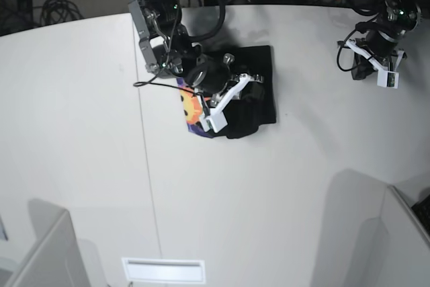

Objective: Fold the T-shirt properly
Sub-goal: 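Lift the bundle with the right gripper and flip it over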

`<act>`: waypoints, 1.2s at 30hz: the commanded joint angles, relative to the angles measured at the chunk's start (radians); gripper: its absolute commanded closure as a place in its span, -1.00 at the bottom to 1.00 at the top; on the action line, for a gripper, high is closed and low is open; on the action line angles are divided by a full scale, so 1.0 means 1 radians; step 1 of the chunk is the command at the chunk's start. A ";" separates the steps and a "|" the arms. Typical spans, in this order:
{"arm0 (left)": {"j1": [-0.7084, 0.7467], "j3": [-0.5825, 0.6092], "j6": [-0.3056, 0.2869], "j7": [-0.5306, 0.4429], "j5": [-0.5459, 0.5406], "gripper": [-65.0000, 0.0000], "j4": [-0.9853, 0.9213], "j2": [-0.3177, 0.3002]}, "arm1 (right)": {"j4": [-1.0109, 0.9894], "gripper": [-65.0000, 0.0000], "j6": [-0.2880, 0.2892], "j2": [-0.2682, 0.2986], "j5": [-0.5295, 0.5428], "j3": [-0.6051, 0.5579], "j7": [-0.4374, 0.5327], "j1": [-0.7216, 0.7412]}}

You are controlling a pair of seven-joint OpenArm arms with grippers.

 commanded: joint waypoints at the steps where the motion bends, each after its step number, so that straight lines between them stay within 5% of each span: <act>1: 0.003 -0.008 -0.005 -0.016 -0.018 1.00 0.015 -0.012 | 0.017 1.00 0.009 -0.011 0.022 -0.002 0.017 0.015; 15: -0.007 -0.008 -0.005 -0.016 -0.019 1.00 -0.062 -0.038 | -0.023 1.00 0.009 -0.014 0.017 -0.011 0.015 0.030; 22: -0.006 -0.010 -0.005 -0.016 -0.022 1.00 -0.064 -0.047 | -0.023 0.09 0.009 -0.014 0.016 -0.042 0.017 0.041; 28: -0.006 -0.010 -0.005 -0.016 -0.022 1.00 -0.064 -0.047 | -0.020 -0.08 -0.071 -0.010 0.016 -0.111 0.015 0.065; 36: -0.007 -0.010 -0.005 -0.016 -0.019 1.00 -0.068 -0.047 | -0.021 -0.09 -0.084 -0.008 0.016 -0.270 0.014 0.130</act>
